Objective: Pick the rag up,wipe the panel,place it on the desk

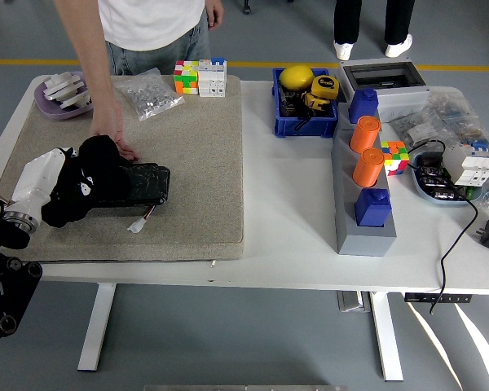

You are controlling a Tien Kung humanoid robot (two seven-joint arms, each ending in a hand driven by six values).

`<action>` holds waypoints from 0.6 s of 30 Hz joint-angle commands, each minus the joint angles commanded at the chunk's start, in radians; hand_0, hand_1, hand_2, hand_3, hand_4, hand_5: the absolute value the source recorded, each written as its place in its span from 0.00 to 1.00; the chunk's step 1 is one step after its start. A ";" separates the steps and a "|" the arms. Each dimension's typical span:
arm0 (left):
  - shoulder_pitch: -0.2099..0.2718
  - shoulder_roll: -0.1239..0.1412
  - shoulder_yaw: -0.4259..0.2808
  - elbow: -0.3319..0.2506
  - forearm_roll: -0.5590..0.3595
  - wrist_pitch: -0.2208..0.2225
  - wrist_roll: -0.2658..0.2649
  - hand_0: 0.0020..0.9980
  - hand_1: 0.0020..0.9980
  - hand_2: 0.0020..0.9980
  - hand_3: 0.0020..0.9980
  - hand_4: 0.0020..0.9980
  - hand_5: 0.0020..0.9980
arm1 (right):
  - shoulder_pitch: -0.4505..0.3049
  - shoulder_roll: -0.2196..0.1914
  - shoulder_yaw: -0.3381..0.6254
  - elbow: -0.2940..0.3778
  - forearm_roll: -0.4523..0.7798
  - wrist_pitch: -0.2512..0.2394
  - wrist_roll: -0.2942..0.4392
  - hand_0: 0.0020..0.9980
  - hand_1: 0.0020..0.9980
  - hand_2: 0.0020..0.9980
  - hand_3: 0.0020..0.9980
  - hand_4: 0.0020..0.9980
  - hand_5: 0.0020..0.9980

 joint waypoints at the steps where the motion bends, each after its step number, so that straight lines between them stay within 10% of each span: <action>1: 0.000 0.002 -0.007 0.003 -0.002 0.000 -0.001 0.30 0.18 0.54 0.37 0.00 0.00 | 0.000 0.000 0.001 0.000 -0.002 0.000 0.000 0.76 0.62 0.69 0.64 1.00 0.54; 18: -0.008 0.042 -0.185 0.106 -0.019 0.014 -0.047 0.30 0.18 0.54 0.38 0.00 0.00 | 0.005 0.000 -0.002 0.000 0.001 -0.001 -0.004 0.76 0.62 0.69 0.64 1.00 0.54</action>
